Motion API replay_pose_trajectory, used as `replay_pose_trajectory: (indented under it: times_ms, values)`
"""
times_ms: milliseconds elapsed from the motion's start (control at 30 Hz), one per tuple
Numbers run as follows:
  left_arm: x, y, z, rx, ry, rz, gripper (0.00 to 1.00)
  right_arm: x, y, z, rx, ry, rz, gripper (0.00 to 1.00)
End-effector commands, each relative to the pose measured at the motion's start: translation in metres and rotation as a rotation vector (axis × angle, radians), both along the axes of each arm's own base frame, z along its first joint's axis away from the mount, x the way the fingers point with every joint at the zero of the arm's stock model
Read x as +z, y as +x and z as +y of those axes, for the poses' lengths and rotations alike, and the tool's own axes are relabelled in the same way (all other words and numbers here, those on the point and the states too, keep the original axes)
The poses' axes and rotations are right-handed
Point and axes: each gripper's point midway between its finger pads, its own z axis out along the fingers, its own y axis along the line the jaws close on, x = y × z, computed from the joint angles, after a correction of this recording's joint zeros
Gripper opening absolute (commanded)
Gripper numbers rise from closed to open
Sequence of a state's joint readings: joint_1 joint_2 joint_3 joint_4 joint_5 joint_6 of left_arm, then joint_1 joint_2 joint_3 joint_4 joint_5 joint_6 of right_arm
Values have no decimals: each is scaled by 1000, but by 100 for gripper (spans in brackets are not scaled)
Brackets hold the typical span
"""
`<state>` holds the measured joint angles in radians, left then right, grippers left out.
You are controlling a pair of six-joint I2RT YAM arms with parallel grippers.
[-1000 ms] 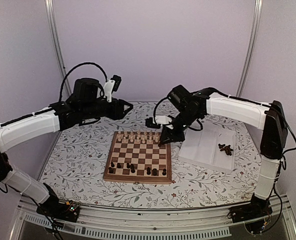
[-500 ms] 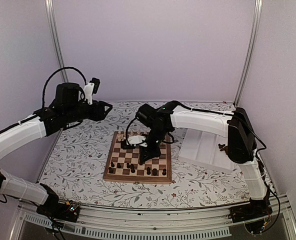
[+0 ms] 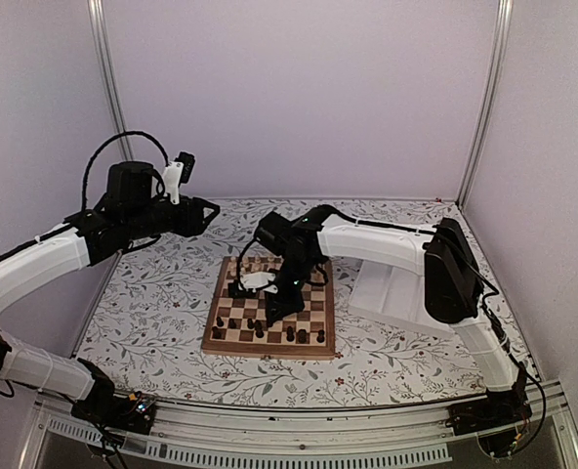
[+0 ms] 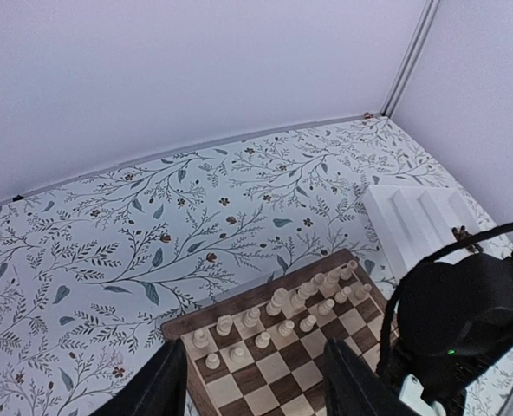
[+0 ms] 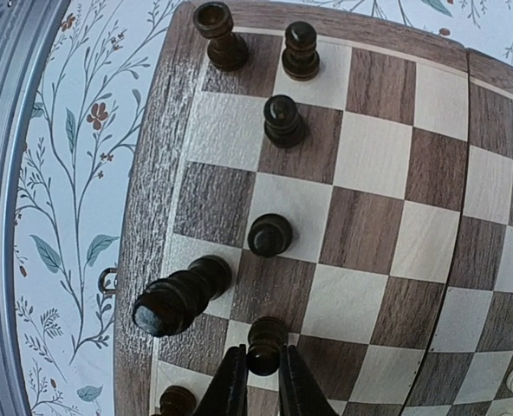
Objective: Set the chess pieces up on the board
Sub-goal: Place the chess piece on the chessboard.
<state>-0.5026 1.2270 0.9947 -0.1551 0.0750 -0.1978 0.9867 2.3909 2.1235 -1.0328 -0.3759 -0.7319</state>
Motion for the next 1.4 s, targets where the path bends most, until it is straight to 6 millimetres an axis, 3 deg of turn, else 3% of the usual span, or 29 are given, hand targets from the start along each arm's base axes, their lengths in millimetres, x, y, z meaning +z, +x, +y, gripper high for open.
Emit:
replay_pose_trajectory:
  times_ms: [0,833,1233,1333,1367]
  values:
    - [1,1,4,-1,-7,-7,56,-4,-3,4,1,-10,5,13]
    - [-8,4,0,-28,-27,35,55,-5,-8,18,17,12,-7,15]
    - [-11,5,1,-27,-19,43,56,10,-9,10,25,5,-21,32]
    - [-9,5,-3,-37,-42,52,65,17,-13,1,30,-4,-32,36]
    - [-6,6,-3,-27,-65,57,88,19,-13,-3,27,-10,-37,37]
